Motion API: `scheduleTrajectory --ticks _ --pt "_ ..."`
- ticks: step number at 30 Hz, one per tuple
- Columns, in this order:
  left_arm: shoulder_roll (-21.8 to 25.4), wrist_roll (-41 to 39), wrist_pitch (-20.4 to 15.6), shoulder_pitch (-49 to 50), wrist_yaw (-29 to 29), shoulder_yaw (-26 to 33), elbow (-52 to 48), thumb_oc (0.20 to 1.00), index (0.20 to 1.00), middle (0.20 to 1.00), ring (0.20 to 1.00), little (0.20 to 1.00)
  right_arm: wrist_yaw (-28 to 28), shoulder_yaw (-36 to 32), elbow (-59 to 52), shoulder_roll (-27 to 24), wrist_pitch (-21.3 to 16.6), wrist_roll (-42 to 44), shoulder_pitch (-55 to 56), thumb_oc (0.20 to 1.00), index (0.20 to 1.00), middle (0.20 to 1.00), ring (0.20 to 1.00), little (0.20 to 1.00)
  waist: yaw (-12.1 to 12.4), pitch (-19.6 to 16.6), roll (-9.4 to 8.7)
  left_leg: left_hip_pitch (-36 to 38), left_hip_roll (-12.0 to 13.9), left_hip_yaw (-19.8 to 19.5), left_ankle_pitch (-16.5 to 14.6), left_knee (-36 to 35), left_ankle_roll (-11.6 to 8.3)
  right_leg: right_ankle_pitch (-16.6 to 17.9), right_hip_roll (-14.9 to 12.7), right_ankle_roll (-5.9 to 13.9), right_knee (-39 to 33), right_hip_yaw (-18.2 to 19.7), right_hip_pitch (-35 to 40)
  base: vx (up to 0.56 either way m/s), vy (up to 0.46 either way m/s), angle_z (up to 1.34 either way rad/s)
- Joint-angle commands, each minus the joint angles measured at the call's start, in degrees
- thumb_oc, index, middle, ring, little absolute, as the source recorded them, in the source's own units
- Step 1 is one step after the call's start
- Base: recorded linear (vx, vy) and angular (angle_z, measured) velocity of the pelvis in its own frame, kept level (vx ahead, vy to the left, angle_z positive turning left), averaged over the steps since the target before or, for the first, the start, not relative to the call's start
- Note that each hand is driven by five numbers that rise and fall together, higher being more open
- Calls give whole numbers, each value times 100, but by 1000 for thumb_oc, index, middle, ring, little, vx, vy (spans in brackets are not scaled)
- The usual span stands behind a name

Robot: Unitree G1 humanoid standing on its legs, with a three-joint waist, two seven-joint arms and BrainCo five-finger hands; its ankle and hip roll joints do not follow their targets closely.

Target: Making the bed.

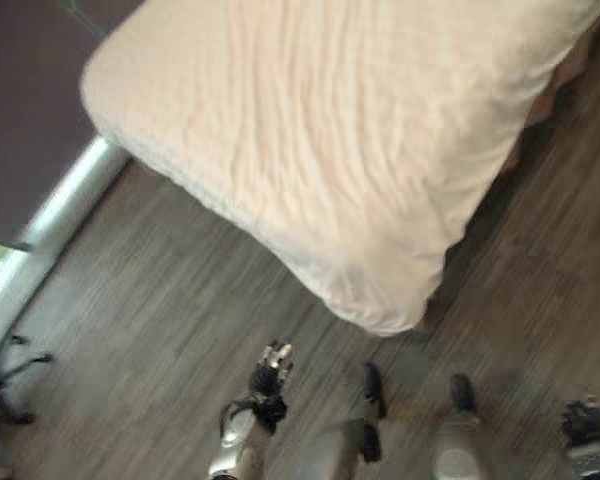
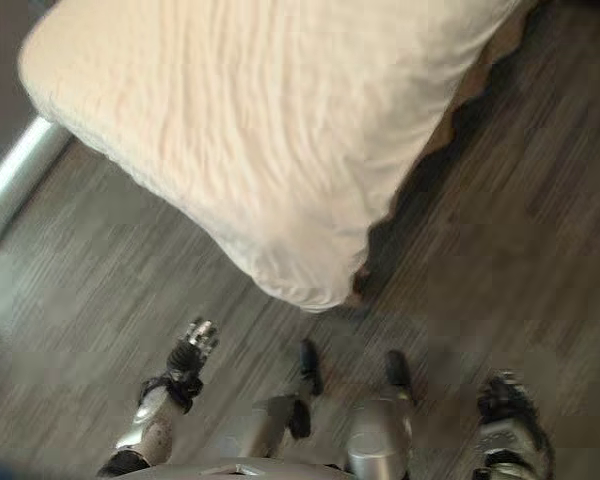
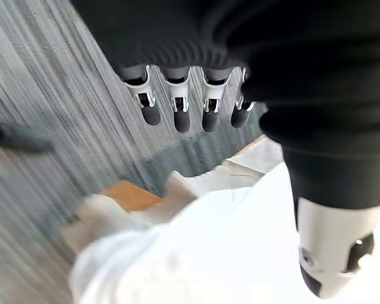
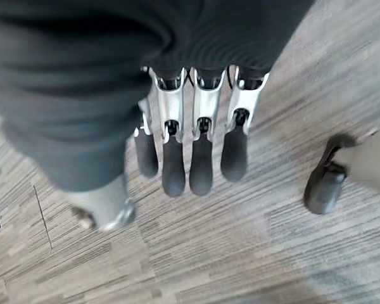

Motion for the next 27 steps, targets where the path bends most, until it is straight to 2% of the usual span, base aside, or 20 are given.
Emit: scheduleTrajectory --ticks 1,2,3,4,5,6,7,8,9,10,11,12,14,15,16,17,18,19,21,27 --pt "-181 278 -361 -112 254 256 -217 1000 1000 1000 1000 1000 -348 73 -1403 -373 -544 -245 534 1000 1000 1000 1000 1000 149 -175 26 420 -117 -1219 -623 1199 53 594 488 120 137 1134 -483 -6 90 -143" --pt "-172 279 -361 -109 255 259 -218 1000 1000 1000 1000 1000 -367 74 -1431 -353 -538 -255 547 1000 1000 1000 1000 1000 163 -190 4 398 -128 -1204 -601 1196 49 615 479 128 133 1156 -508 36 142 -119" --pt "-179 375 -356 -62 334 310 -245 1000 1000 1000 1000 1000 -406 99 -1889 -220 -570 -295 721 1000 1000 1000 1000 1000 178 -276 -127 508 -206 -1505 -654 1286 63 703 570 208 167 1512 -567 -7 255 -218" --pt "-92 607 -312 44 251 300 -396 1000 1000 1000 1000 1000 -278 116 -2929 -55 -568 -453 1071 1000 1000 1000 1000 1000 68 -484 -187 1097 -104 -1430 -1030 173 185 890 871 375 207 2029 -806 -82 334 -240" --pt "-24 778 -281 -5 187 185 -377 1000 1000 1000 1000 1000 -298 35 -3115 -14 -624 -476 1175 1000 1000 1000 1000 1000 -51 -552 -255 1223 -87 -1157 -1245 -196 301 1077 835 467 82 2144 -870 -198 407 -239" --pt "32 942 -318 -63 172 129 -329 1000 1000 1000 1000 1000 -342 -77 -3512 119 -697 -577 1340 1000 1000 1000 1000 1000 -156 -618 -337 1270 -135 -957 -1218 -518 385 1402 769 632 -223 2266 -1004 -253 291 -157" --pt "99 994 -358 -81 189 116 -354 1000 1000 1000 1000 1000 -391 -81 -3702 186 -760 -682 1398 1000 1000 1000 1000 1000 -190 -620 -416 1296 -168 -738 -1218 -655 441 1638 734 729 -402 2204 -1135 -288 311 -171" --pt "172 992 -368 -82 229 110 -393 1000 1000 1000 1000 1000 -489 -69 -3883 300 -849 -765 1398 1000 1000 1000 1000 1000 -117 -574 -459 1333 -167 -429 -1134 -864 488 1803 600 765 -579 1813 -1334 -211 166 -154" --pt "179 992 -367 -85 230 111 -393 1000 1000 1000 1000 1000 -499 -68 -3895 312 -845 -774 1400 1000 1000 1000 1000 1000 -107 -578 -484 1332 -181 -417 -1101 -890 483 1830 587 770 -594 1834 -1345 -278 154 -131" --pt "247 1002 -347 -53 265 98 -547 1000 1000 1000 1000 1000 -556 58 -4191 411 -897 -906 1468 1000 1000 1000 1000 1000 -50 -485 -467 1340 -148 -161 -1039 -979 519 1666 468 676 -505 1179 -1460 -407 146 -133" --pt "323 1152 -290 44 314 201 -686 1000 1000 1000 1000 1000 -514 291 -4327 520 -809 -1062 1528 1000 1000 1000 1000 1000 142 -378 -415 1249 -43 316 -929 -882 541 1153 133 385 225 -139 -1329 -553 211 -139" --pt "307 1195 -270 101 325 281 -641 1000 1000 1000 1000 1000 -539 404 -4181 576 -762 -1171 1509 1000 1000 1000 1000 1000 267 -364 -383 1212 56 599 -829 -876 595 882 98 281 903 -561 -1171 -480 174 -200" --pt "239 1195 -207 231 324 388 -595 1000 1000 1000 1000 1000 -537 528 -4105 578 -621 -1407 1510 1000 1000 1000 1000 1000 420 -415 -362 1220 121 903 -741 -935 679 584 138 220 1577 -711 -885 -275 90 -175" --pt "240 1195 -206 231 325 389 -597 1000 1000 1000 1000 1000 -539 529 -4107 580 -620 -1409 1509 1000 1000 1000 1000 1000 430 -424 -367 1209 119 914 -729 -940 679 594 138 219 1579 -699 -904 -282 79 -120" --pt "166 1251 -125 394 293 380 -631 1000 1000 1000 1000 1000 -531 556 -4223 653 -605 -1458 1500 1000 1000 1000 1000 1000 572 -588 -344 1171 84 1074 -639 -981 767 468 65 186 1925 -892 -516 -215 36 -84" --pt "126 1277 -96 448 256 317 -663 1000 1000 1000 1000 1000 -530 549 -4219 678 -630 -1402 1504 1000 1000 1000 1000 1000 612 -655 -365 1160 39 1099 -617 -986 785 485 84 193 1894 -900 -349 -267 11 -57" --pt "87 1290 -76 473 224 237 -658 1000 1000 1000 1000 1000 -517 557 -4278 732 -646 -1365 1531 1000 1000 1000 1000 1000 660 -740 -409 1139 -18 1131 -611 -1004 769 334 101 175 1450 -961 -19 -115 -29 -29" --pt "88 1290 -76 473 224 236 -658 1000 1000 1000 1000 1000 -518 557 -4281 734 -645 -1366 1532 1000 1000 1000 1000 1000 661 -747 -398 1129 -4 1129 -595 -1011 766 370 116 170 1406 -968 -11 -125 -69 -27" --pt "-17 1329 -23 581 71 7 -745 1000 1000 1000 1000 1000 -409 670 -4253 689 -600 -1379 1565 1000 1000 1000 1000 1000 693 -1037 -487 1083 -72 1225 -516 -1129 664 193 100 188 -40 -1070 441 -106 -116 -26" --pt "-94 1472 51 537 14 -224 -670 1000 1000 1000 1000 1000 -395 795 -4464 423 -453 -1976 1725 1000 1000 1000 1000 1000 654 -1281 -568 1176 -24 1186 -269 -1441 563 304 194 148 -585 -998 774 -51 -100 -13"
